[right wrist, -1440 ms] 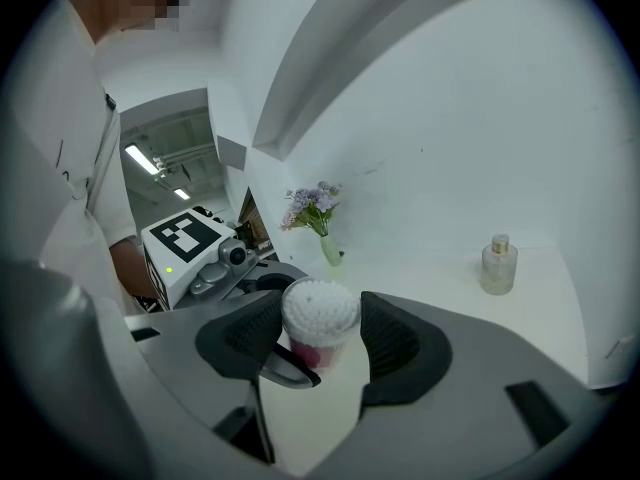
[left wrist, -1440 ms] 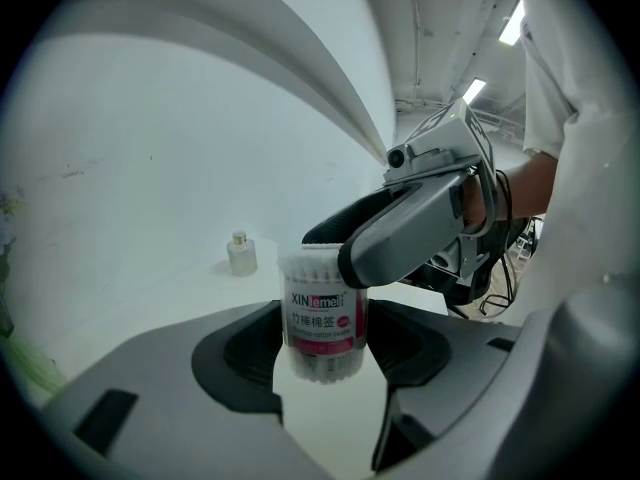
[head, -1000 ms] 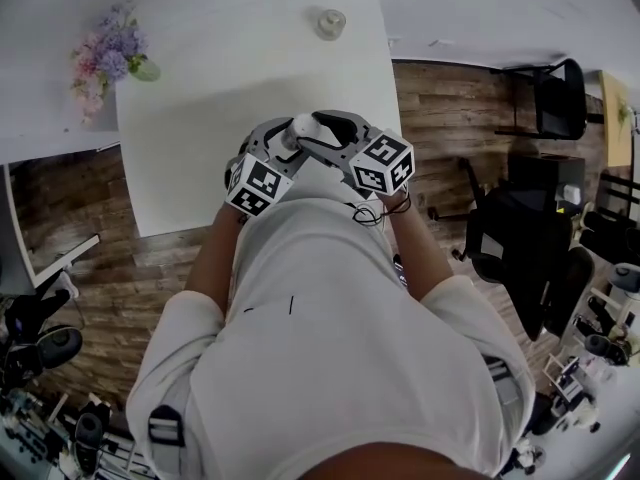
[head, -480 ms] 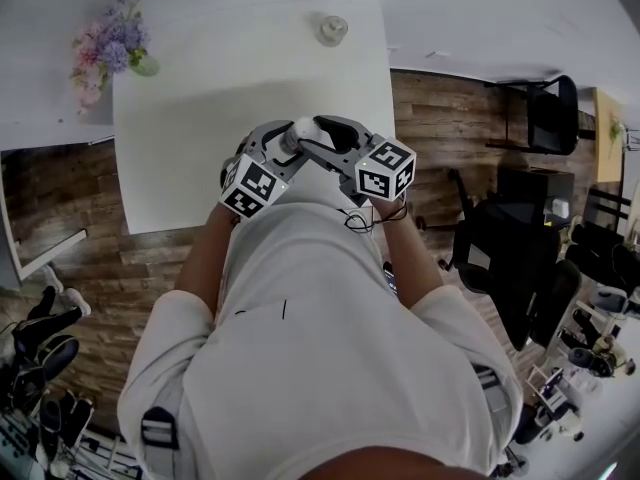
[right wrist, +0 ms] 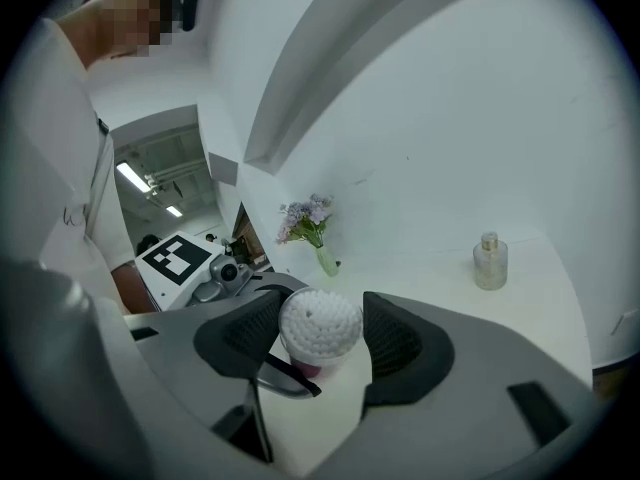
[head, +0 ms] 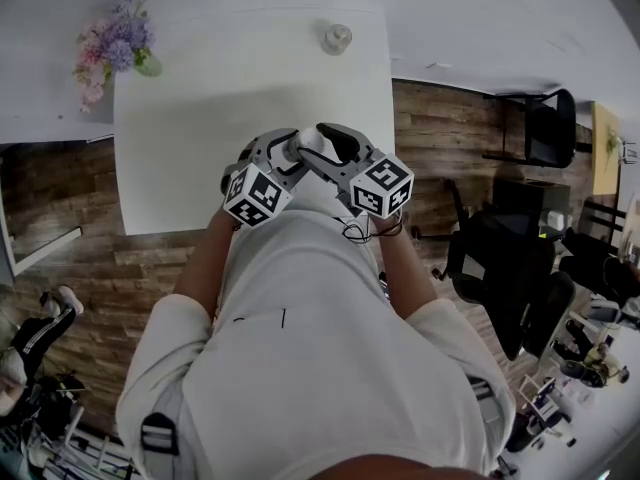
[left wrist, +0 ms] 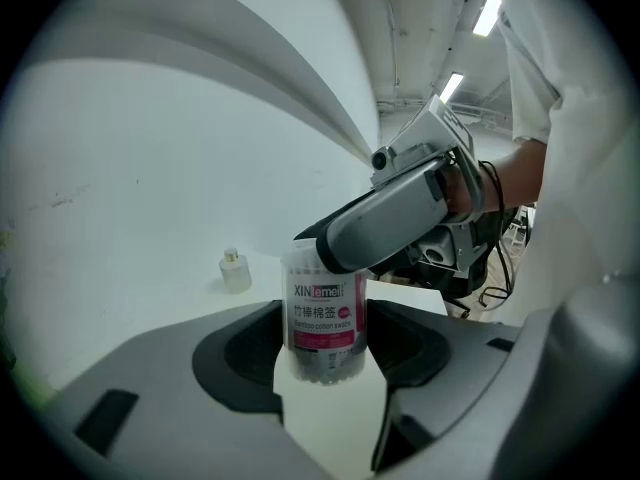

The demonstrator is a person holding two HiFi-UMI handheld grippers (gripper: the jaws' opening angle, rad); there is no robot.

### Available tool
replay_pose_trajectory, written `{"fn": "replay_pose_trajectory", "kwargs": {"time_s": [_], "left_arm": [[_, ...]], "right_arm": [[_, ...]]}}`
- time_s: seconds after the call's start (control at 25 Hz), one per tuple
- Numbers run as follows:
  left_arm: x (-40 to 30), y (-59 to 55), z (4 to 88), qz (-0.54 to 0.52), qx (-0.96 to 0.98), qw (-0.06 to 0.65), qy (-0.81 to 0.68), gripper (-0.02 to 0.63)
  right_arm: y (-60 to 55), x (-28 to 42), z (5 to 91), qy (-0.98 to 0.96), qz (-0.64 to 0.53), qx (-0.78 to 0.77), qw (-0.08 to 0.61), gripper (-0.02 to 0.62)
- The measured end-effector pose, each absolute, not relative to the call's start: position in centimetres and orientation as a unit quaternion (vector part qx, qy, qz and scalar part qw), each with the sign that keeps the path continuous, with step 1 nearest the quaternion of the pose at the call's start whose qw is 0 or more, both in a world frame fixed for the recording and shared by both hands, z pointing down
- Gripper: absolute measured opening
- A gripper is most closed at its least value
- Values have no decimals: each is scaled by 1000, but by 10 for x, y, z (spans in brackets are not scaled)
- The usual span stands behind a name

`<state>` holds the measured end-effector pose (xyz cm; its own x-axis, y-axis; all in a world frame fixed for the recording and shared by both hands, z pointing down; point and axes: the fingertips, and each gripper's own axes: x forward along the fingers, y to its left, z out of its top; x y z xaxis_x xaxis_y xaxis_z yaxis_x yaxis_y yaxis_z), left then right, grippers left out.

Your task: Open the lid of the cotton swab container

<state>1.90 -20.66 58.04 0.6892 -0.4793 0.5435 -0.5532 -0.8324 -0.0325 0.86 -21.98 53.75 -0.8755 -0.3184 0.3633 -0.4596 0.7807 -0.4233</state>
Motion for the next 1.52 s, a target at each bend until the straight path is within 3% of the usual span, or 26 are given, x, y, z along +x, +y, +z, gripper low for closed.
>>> {"fn": "replay_pose_trajectory", "kwargs": {"time_s": [0.16, 0.4, 0.56, 0.72, 0.84, 0.92, 0.96, 1.12, 1.52], "left_arm": [[17, -205, 581, 285, 916, 53, -277, 267], [16, -209, 579, 291, 914, 39, -281, 262], [19, -209, 578, 278, 915, 52, -287, 262], [15, -213, 581, 257, 914, 81, -303, 262], [14, -212, 581, 245, 914, 96, -308, 262], [15, -213, 578, 237, 917, 93, -306, 262], [16, -213, 576, 235, 918, 89, -306, 262], [13, -215, 573, 242, 920, 69, -301, 262], [8, -219, 598, 249, 916, 89, -300, 262]], "right_arm": [[-218, 9, 538, -933, 271, 191, 139, 253], [-224, 12, 526, -918, 345, 180, 78, 252], [-224, 12, 527, -927, 303, 197, 103, 261], [-228, 15, 520, -936, 228, 232, 138, 327], [-216, 11, 514, -946, 162, 215, 181, 324], [-211, 8, 516, -947, 126, 203, 215, 277], [-210, 7, 516, -947, 117, 200, 222, 203], [-217, 11, 502, -953, 136, 203, 182, 117], [-242, 24, 515, -940, 160, 239, 185, 66]]}}
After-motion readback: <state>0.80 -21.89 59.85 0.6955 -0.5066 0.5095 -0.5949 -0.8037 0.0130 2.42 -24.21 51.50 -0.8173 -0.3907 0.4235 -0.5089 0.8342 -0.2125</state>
